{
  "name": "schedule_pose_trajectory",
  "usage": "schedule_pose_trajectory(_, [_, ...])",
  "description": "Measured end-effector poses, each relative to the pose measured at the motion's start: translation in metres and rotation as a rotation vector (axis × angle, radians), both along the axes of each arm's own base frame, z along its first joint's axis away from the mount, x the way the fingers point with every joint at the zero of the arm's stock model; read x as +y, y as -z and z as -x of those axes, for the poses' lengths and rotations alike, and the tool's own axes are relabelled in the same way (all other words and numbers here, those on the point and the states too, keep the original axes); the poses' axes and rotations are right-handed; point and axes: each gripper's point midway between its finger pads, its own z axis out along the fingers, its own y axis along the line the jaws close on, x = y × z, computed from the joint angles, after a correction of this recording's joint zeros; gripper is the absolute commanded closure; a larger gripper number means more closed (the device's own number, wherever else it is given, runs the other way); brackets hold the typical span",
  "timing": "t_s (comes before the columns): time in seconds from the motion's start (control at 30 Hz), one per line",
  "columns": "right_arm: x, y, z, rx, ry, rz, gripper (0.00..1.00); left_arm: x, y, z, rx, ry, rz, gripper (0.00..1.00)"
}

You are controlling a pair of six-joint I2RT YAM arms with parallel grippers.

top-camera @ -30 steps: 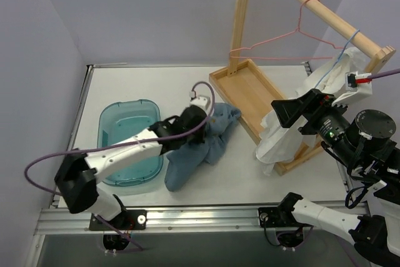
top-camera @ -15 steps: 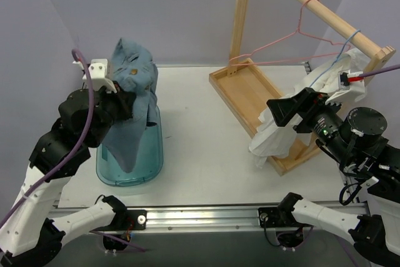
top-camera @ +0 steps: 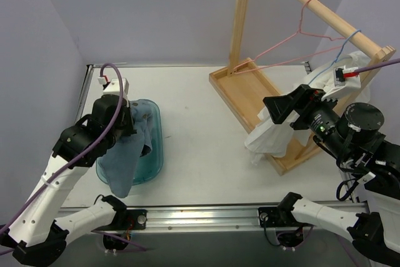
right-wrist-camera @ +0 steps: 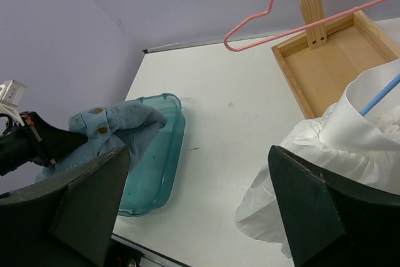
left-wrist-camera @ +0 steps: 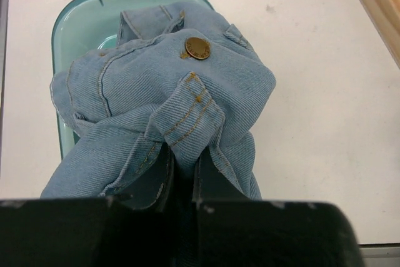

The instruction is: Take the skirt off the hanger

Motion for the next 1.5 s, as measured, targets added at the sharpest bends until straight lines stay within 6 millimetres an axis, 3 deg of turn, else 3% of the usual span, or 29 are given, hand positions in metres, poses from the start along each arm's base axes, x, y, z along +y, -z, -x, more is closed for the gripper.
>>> schedule_pose_trajectory(0.23, [-0.001,-0.012,0.003,-0.02,-0.009,-0.021,0.12,0.02,-0.002,0.008,0.044,-0.078,-0.006,0.98])
schedule_pose_trajectory(0.33, [0.001,-0.016,0.004,-0.031,-0.02,-0.035,0.12,0.026,0.009,0.005,0.101,-0.106,-0.015,0.98])
schedule_pose_trajectory(0.43, [0.006,-0.016,0.004,-0.029,-0.043,-0.037,0.12,0.031,0.032,-0.006,0.171,-0.139,-0.014,0.98])
schedule_pose_trajectory(0.57, [0.012,-0.014,0.003,-0.021,-0.06,-0.033,0.12,0.052,0.069,-0.026,0.27,-0.213,-0.016,0.98])
schedule_pose_trajectory(0.77, [0.021,-0.01,-0.001,-0.011,-0.079,-0.027,0.12,0.087,0.111,-0.078,0.348,-0.298,-0.018,0.98])
schedule_pose_trajectory(0.8, [0.021,-0.01,-0.001,-0.011,-0.08,-0.027,0.12,0.088,0.115,-0.085,0.346,-0.293,-0.019,0.92])
schedule_pose_trajectory(0.83, [0.021,-0.01,-0.001,-0.012,-0.08,-0.028,0.12,0.088,0.117,-0.091,0.341,-0.287,-0.016,0.72])
schedule_pose_trajectory(0.9, [0.021,-0.011,-0.001,-0.015,-0.08,-0.031,0.12,0.084,0.121,-0.1,0.336,-0.259,-0.006,0.53])
schedule_pose_trajectory(0.93, [0.021,-0.012,-0.001,-0.016,-0.08,-0.032,0.12,0.081,0.122,-0.104,0.335,-0.244,0.006,0.36])
schedule_pose_trajectory(1.03, [0.022,-0.011,-0.002,-0.013,-0.081,-0.031,0.12,0.071,0.124,-0.114,0.318,-0.212,0.047,0.16])
schedule_pose_trajectory(1.17, [0.026,-0.009,-0.004,-0.003,-0.088,-0.026,0.12,0.065,0.113,-0.115,0.262,-0.192,0.089,0.1])
schedule_pose_trajectory(1.3, [0.033,-0.008,-0.01,0.009,-0.094,-0.017,0.12,0.062,0.079,-0.103,0.17,-0.186,0.105,0.08])
schedule_pose_trajectory(1.4, [0.038,-0.021,-0.015,-0.004,-0.094,-0.027,0.13,0.035,0.023,-0.092,0.034,-0.103,0.117,0.09])
schedule_pose_trajectory(1.5, [0.041,-0.037,-0.023,-0.028,-0.081,-0.043,0.13,-0.021,-0.044,-0.083,-0.132,0.081,0.172,0.09])
